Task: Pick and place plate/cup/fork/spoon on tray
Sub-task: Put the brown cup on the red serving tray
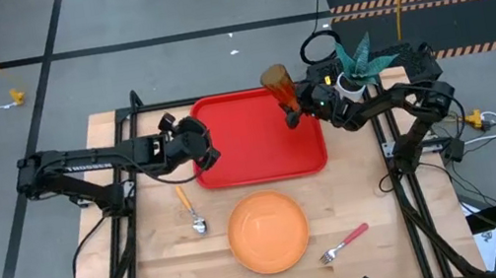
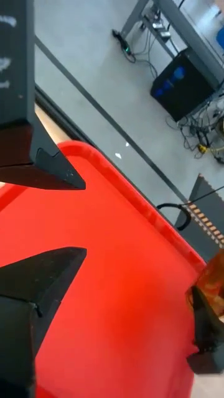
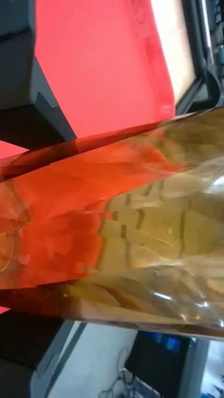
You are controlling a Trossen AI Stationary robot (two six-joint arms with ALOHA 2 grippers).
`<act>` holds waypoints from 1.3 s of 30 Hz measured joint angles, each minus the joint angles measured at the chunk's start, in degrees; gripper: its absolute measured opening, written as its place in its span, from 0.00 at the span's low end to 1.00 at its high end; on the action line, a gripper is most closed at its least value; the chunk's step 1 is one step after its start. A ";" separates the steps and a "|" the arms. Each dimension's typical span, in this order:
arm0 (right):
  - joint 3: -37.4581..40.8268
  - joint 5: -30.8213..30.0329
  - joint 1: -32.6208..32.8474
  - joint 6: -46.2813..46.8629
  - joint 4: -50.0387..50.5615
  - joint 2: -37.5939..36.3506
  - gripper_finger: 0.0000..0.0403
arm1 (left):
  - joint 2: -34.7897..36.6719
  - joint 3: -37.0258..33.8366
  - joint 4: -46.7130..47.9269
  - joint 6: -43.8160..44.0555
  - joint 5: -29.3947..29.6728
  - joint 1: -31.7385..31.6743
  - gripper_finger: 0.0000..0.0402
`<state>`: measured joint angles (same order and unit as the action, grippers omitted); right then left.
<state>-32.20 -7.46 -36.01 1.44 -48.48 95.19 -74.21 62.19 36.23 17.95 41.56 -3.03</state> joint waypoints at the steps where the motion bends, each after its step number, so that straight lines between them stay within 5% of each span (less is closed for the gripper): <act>1: 0.00 0.13 -0.23 0.32 -0.65 0.72 0.81 | -0.36 0.00 -0.37 0.02 -0.01 0.00 0.41; 32: 0.27 0.18 -0.17 -0.81 -7.33 6.10 0.81 | -1.56 -0.06 -2.54 -1.10 -1.41 -0.30 0.41; 36: 2.92 0.24 0.67 -0.47 -13.71 6.10 0.81 | -1.52 -4.56 -16.73 -7.40 -2.48 -2.38 0.41; 39: 6.19 0.31 0.90 -0.45 -20.79 6.10 0.81 | -1.56 -11.02 -34.75 -15.10 -11.80 -6.00 0.41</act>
<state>-26.01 -7.16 -35.11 0.99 -69.27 101.30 -75.77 51.17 1.48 2.85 29.76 -9.02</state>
